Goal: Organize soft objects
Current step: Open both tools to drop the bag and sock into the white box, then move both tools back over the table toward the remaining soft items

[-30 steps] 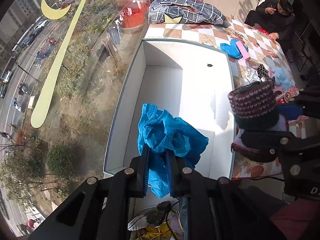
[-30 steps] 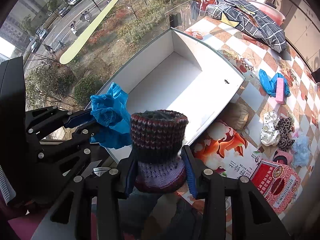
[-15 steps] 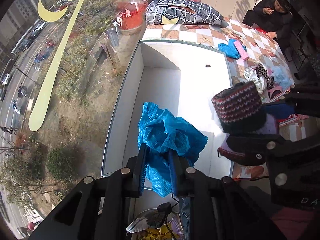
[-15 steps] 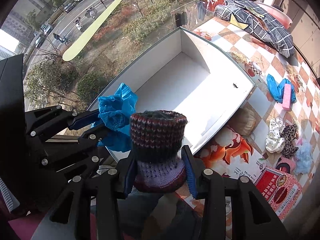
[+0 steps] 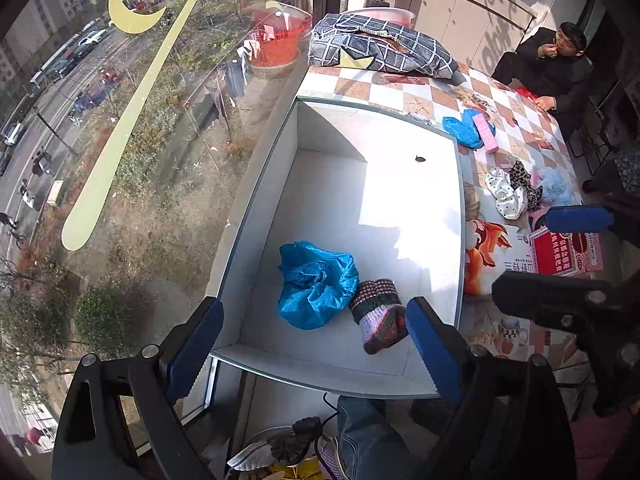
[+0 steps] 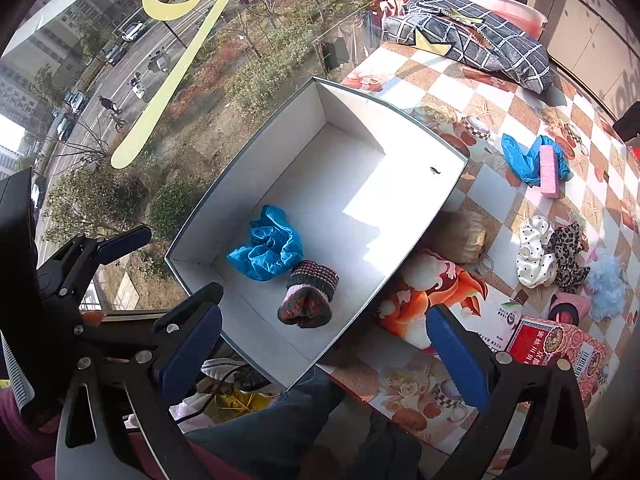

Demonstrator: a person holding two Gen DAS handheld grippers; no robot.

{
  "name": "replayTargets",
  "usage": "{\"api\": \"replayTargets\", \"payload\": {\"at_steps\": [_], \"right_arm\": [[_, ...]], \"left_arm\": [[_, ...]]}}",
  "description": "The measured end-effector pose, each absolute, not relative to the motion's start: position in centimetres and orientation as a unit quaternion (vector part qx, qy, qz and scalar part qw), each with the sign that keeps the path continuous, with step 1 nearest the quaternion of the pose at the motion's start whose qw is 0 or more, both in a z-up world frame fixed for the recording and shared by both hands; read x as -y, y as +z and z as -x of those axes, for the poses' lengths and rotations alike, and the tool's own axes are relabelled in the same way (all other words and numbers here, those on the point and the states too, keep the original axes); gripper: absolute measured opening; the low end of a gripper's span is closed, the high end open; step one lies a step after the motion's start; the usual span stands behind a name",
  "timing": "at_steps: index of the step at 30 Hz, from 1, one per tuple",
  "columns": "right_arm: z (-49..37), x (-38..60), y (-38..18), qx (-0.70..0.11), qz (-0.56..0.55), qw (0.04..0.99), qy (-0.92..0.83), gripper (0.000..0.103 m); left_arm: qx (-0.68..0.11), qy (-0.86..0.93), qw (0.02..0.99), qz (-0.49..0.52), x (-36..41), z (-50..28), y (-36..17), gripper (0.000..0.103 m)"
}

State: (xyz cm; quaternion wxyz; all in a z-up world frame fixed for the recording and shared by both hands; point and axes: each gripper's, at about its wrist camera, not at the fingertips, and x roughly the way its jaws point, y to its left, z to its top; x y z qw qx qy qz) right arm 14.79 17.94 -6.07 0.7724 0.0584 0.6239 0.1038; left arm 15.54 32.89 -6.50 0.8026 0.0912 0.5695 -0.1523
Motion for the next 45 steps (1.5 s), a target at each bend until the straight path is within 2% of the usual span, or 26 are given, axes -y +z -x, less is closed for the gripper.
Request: {"api": "replayTargets", "payload": {"at_steps": [8,19,31,45], "right_arm": [[-13.9,-16.2,-5.1,-0.615,-0.085,0.780,0.076,0.103],[-12.8,-12.5,-3.6,-0.612,-0.145,0.777,0.027,0.103],[-8.6,-2.8,-0.6,-0.581,-0.251,0.771,-0.070,0.103],[-3.9,10.9,-4.4,-0.566,-0.366,0.721,-0.162,0.103]], "left_arm": [[-0.561,-0.186,0.804,-0.065,-32.0,-16.1,-5.7,0.103],[-0.557,-0.229,0.795,-0.077,-30.2,-16.2,-4.5,0.103],[-0.549,-0.286,0.777,-0.111,-24.4,-15.6,-2.7,0.103],[-0.550,-0.281,0.771,-0.155,-16.6,-16.0,-1.2,0.103]]}}
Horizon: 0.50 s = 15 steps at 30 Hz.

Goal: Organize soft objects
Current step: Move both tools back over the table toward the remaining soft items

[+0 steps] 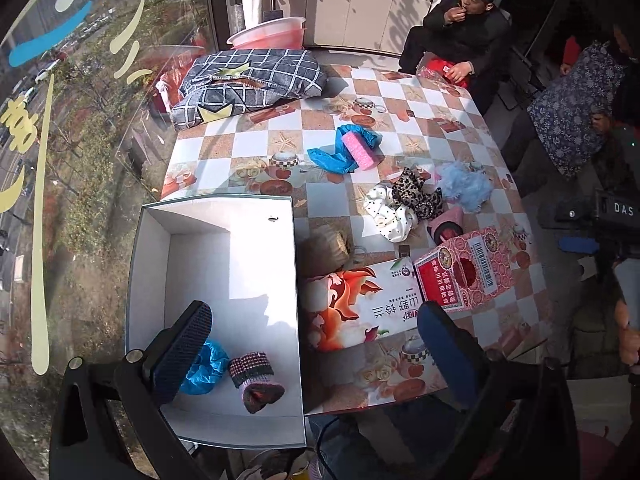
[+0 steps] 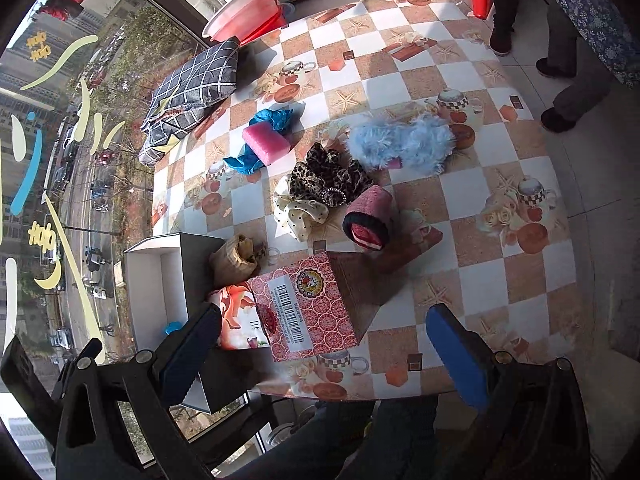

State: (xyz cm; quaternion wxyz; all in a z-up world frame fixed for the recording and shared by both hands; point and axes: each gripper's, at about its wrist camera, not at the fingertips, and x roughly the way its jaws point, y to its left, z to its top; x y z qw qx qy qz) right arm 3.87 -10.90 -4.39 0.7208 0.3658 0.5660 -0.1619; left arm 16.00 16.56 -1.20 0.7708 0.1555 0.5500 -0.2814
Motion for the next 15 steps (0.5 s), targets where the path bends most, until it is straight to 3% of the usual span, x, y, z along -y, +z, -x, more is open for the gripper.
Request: {"api": "replayTargets", "payload": {"at_steps": [6,15], "right_arm": [[-1.2,15.1,-8.1,-0.579,-0.402,0.683,-0.191,0.103],[2.1,19.0,-14.3,-0.608,-0.440,0.624,-0.218,0.103]], "left_arm": [[-0.556,-0.290,0.760,-0.170,-11.8,-17.6,-1.7,0.103],[-0.589,-0.286,0.725,-0.212,-2.4,-22.2,-6.6,0.103]]}}
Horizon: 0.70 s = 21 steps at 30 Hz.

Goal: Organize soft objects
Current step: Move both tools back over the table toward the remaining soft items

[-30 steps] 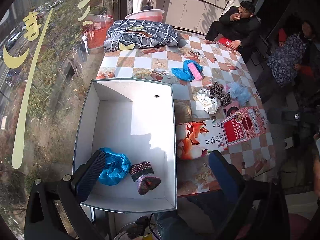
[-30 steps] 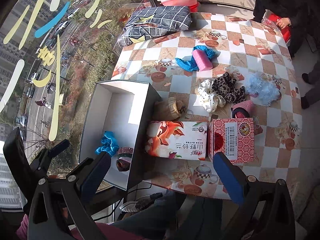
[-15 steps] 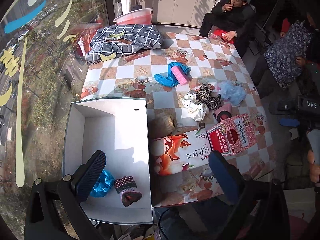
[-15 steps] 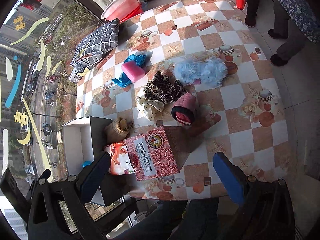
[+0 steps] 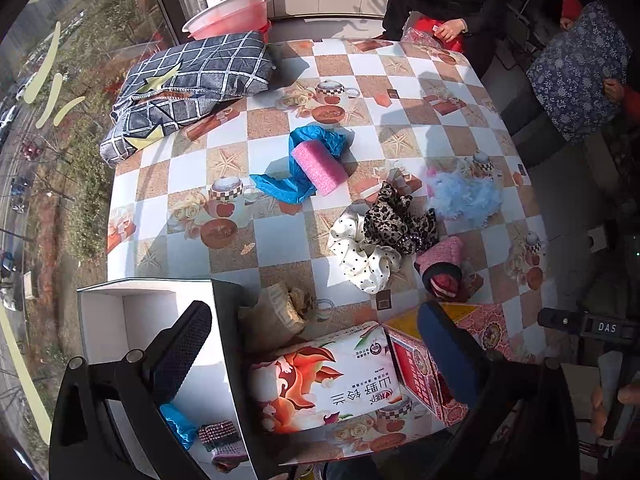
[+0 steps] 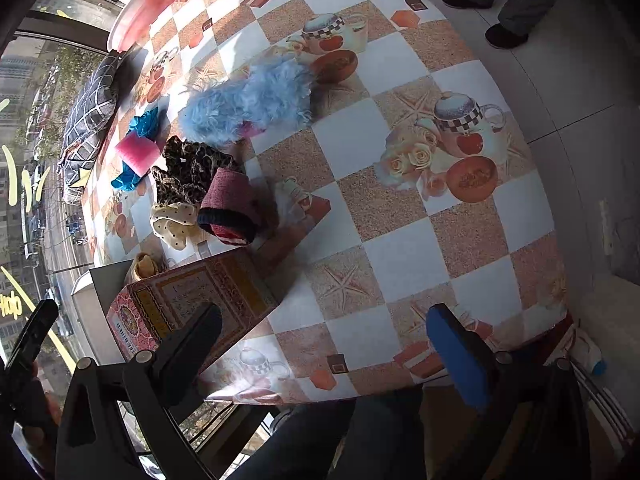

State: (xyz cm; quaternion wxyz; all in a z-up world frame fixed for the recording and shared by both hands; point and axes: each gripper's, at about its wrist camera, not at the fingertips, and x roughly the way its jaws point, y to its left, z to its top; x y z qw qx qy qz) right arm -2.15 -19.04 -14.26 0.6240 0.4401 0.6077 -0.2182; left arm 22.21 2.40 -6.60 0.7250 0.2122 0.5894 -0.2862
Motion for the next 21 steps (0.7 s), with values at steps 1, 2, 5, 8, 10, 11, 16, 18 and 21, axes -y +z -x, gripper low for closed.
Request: {"api": "replayTargets", "payload": {"at_steps": [1,2,5,8,10,11,16,18,21], "right_arm": [[2.2,19.2,-14.7,-0.610,-0.441,0.622,-0.216,0.103],[2.2,19.4,-15.1,-0.612,-0.441,0.621,-0.214,0.103],[1.6,20.2,-16.0,-0.618,-0.437,0.620,-0.206,0.103],[0.7,21.0,-16.7,-0.625,-0.431,0.619,-0.201,0.103],[0.1,21.6,-17.0,-0.629,-0.427,0.619,-0.198,0.103],[-0.2,21.9,-17.2,-0.631,-0.425,0.618,-0.197,0.103],[-1.4,23.2,-17.7,-0.629,-0.424,0.622,-0.195,0.103],[-2.2,23.9,-17.9,-0.628,-0.420,0.625,-0.197,0.103],[-3.9,24.9,-18.1,-0.624,-0.417,0.630,-0.198,0.103]], "left_arm": [[-0.597,-0.282,0.722,-0.208,-1.6,-23.1,-7.2,0.103],[-0.606,-0.276,0.718,-0.199,-0.8,-24.1,-7.9,0.103],[-0.637,-0.256,0.709,-0.165,0.9,-27.2,-10.1,0.103],[-0.652,-0.231,0.708,-0.146,2.3,-30.0,-12.0,0.103],[-0.655,-0.216,0.710,-0.142,3.0,-31.2,-13.1,0.103],[-0.659,-0.210,0.709,-0.139,3.2,-31.8,-13.6,0.103],[-0.668,-0.195,0.706,-0.131,4.4,-33.4,-15.2,0.103],[-0.665,-0.186,0.709,-0.144,4.8,-33.5,-15.7,0.103],[-0.675,-0.173,0.703,-0.139,4.3,-33.9,-16.6,0.103]]}}
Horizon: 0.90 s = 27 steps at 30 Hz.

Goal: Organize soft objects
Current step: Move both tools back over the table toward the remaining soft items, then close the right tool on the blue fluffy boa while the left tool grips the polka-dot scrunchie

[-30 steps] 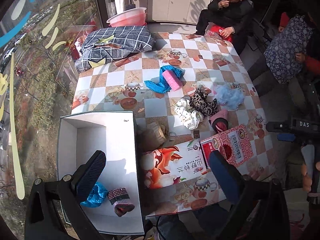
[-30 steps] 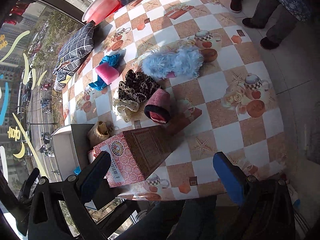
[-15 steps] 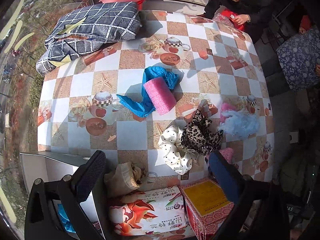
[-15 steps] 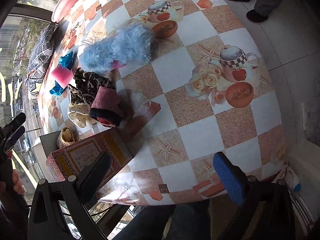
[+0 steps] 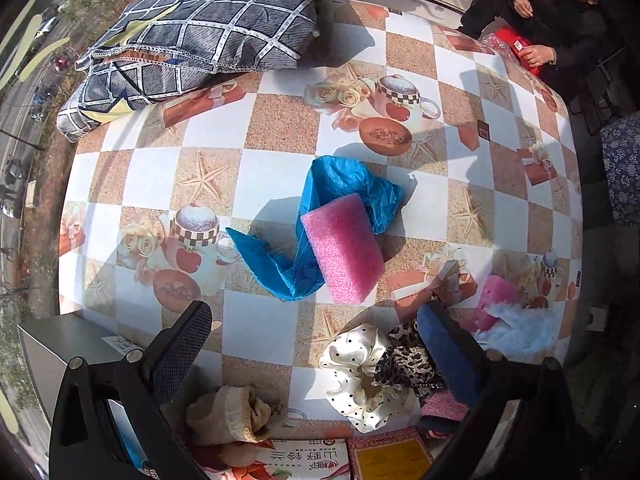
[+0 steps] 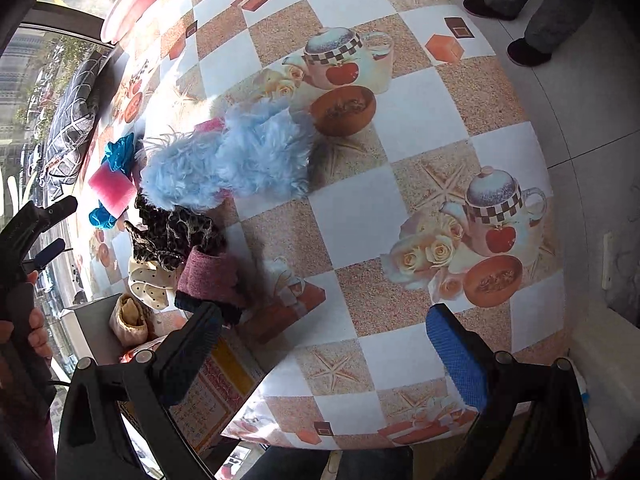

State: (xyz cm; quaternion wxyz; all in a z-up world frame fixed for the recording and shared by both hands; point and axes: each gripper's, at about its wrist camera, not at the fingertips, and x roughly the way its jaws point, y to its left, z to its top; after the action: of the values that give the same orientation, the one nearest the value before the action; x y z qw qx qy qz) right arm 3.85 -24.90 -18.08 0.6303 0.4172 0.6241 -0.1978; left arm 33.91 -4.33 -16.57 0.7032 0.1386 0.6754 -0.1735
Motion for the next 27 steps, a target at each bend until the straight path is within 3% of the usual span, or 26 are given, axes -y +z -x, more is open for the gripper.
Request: {"api": "replayTargets", "payload": {"at_steps": [8,13,22,27], "right_arm": [[-11.6,27.3,-17.1,-0.583,-0.366,0.696,-0.204,0.103],[-16.4,26.6,-20.6,-0.633,-0.310,0.693,-0.154,0.103],[-6.2,25.4,-24.2,-0.693,-0.309,0.618,-0.204,0.103],[-1.9,27.2,-22.4,-0.641,-0.374,0.632,-0.222,0.103]], "left_arm": [[-0.677,-0.167,0.705,-0.129,2.9,-34.1,-15.8,0.103],[-0.696,-0.189,0.681,-0.130,3.2,-32.6,-16.3,0.103],[-0.728,-0.235,0.617,-0.182,5.3,-28.5,-19.6,0.103],[-0.731,-0.245,0.608,-0.191,5.5,-27.6,-19.8,0.103]]}}
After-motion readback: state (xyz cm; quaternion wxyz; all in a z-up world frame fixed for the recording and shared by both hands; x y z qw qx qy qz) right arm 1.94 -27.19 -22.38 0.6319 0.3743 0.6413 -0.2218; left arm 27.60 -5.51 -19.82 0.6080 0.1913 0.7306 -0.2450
